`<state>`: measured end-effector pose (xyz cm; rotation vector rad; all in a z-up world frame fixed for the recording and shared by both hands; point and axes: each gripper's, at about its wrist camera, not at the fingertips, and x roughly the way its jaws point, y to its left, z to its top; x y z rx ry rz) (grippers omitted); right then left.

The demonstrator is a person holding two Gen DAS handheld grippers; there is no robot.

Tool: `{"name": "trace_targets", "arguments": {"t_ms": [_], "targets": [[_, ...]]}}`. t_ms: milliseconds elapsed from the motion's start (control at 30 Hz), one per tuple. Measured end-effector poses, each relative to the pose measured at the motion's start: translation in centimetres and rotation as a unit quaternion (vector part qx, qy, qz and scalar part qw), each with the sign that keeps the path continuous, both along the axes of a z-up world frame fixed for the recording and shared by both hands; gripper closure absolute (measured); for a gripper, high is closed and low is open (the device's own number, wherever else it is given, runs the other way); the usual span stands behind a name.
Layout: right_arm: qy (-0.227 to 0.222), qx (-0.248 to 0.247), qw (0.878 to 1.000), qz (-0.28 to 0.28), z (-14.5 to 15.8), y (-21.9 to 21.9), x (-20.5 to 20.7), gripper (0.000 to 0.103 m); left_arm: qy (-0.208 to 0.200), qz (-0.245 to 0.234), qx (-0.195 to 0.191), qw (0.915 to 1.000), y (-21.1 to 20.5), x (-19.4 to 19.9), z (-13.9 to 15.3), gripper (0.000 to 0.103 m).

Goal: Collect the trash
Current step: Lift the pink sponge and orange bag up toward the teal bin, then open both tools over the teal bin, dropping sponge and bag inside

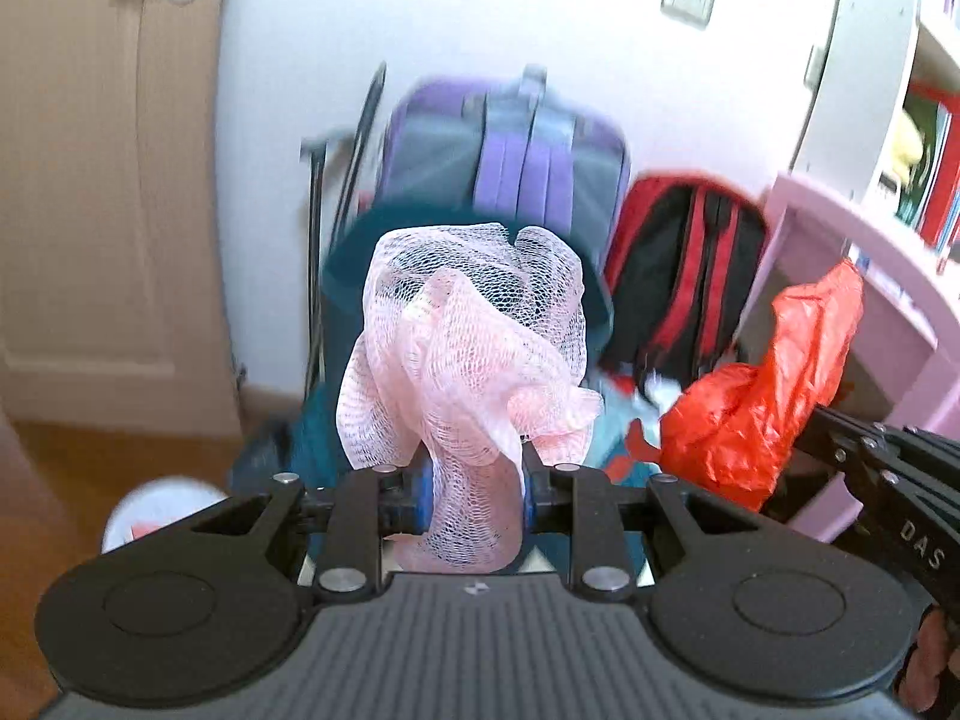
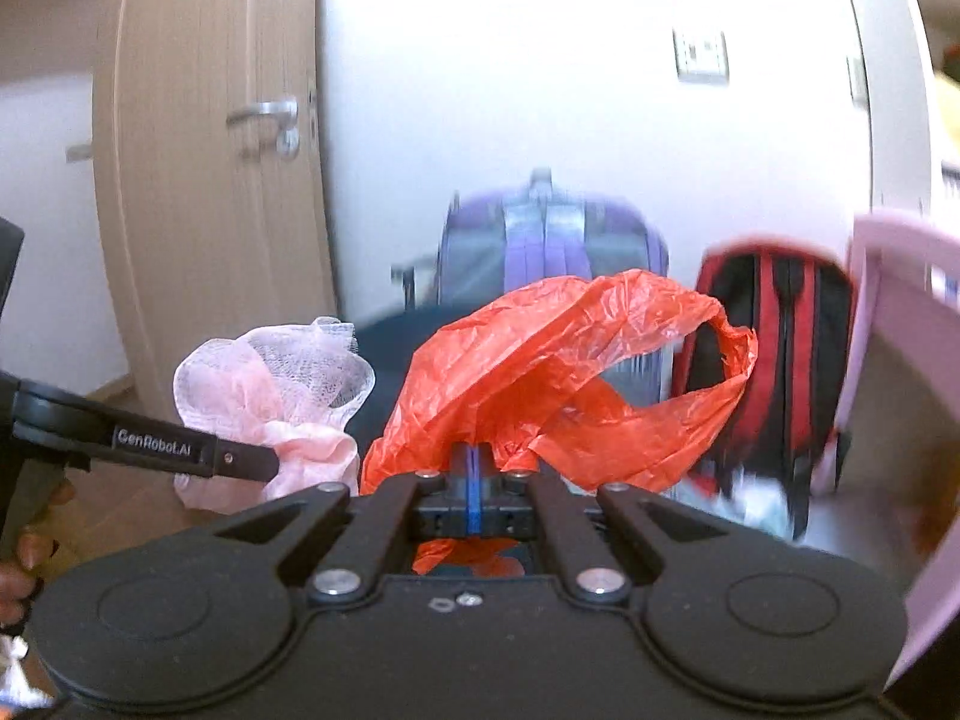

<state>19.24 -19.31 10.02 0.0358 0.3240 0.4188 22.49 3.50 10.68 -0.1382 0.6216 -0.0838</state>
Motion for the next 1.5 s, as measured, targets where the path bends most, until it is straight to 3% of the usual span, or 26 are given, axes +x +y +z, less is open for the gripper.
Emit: {"name": "trace_targets", "arguments": {"t_ms": [200,433,733,1100,1200,1300,1433,1500], "targets": [[-0.032,-0.008,0.999,-0.007,3.9,1.9,4.5,0.102,-0.01,0.009,0.021,0.9997,-0.3,4.8,3.7,0.078],[-0.015,-0.017,1.0,-0.012,5.2,4.2,10.2,0.102,-0.003,0.009,0.04,0.9992,-0.1,10.5,5.0,0.078],[0.027,-0.036,0.999,0.008,3.0,7.0,15.8,0.102,0.062,0.011,0.045,0.997,0.9,16.8,0.7,0.078],[0.092,-0.09,0.991,0.03,-1.1,8.8,19.6,0.102,0.129,-0.012,0.061,0.9898,0.7,20.5,-4.6,0.078],[0.104,-0.089,0.99,0.032,-1.6,8.8,19.9,0.096,0.137,-0.014,0.054,0.9889,0.7,20.8,-5.2,0.076],[0.111,-0.093,0.989,0.031,-1.8,8.8,19.8,0.092,0.135,-0.019,0.056,0.989,0.4,20.7,-5.5,0.071],[0.111,-0.092,0.989,0.027,-1.6,8.4,19.5,0.087,0.121,-0.026,0.057,0.9906,-0.2,20.0,-4.7,0.042],[0.109,-0.09,0.99,0.023,-1.2,8.1,19.2,0.086,0.117,-0.018,0.064,0.9909,-0.5,19.6,-4.3,0.035]]}}
